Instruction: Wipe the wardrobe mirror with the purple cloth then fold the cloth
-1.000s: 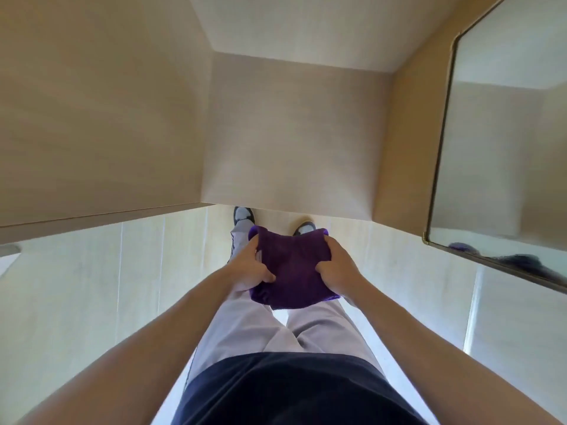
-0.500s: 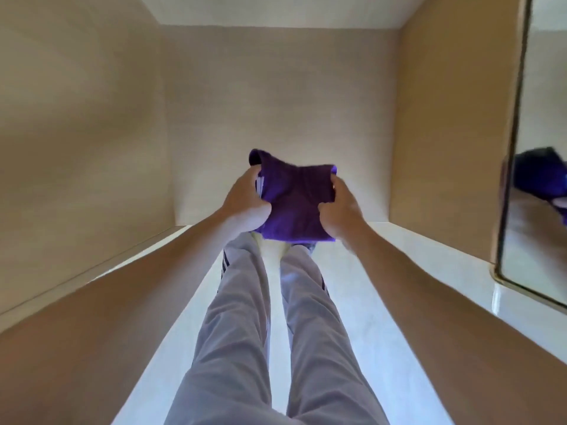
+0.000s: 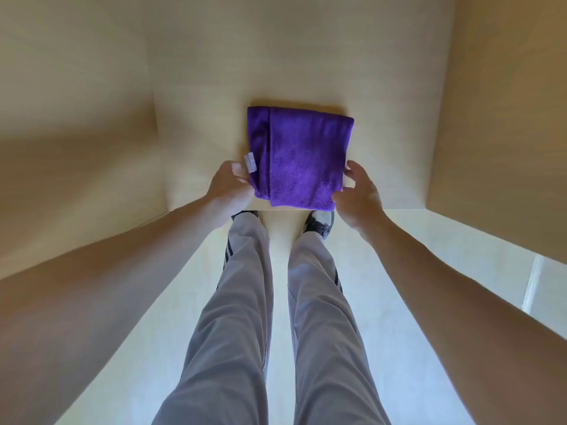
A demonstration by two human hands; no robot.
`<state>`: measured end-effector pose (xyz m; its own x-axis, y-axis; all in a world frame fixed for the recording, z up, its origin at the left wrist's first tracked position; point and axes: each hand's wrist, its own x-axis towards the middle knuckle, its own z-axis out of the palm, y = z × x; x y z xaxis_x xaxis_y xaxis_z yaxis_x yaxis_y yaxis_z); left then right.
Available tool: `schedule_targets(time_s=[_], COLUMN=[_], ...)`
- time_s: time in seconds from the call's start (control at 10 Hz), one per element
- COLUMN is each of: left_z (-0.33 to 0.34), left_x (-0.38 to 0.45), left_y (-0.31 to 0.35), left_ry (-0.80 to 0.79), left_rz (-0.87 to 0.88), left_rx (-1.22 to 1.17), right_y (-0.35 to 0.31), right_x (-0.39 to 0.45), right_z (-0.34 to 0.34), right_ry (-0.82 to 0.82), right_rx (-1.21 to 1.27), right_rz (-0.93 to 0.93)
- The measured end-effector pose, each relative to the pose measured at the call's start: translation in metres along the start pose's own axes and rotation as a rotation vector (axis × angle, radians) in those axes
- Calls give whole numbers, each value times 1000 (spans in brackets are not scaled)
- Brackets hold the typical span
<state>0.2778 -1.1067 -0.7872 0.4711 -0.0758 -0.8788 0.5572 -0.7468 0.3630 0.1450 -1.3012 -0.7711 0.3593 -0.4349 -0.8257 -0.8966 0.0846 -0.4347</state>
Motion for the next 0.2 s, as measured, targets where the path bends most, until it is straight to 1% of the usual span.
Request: schedule_targets(time_s=[0.1, 0.2], left_z=[-10, -26], left_x=[-13, -32], left_y=[-10, -14], left_ry=[-89, -76], left_rz=[-80, -136], left_rx=[-4, 66], right_y=[19, 26], right_x=[-6, -19], right_z=[-14, -37], right_ry=[11, 44], right_rx=[-16, -26], right_rz=[71, 130])
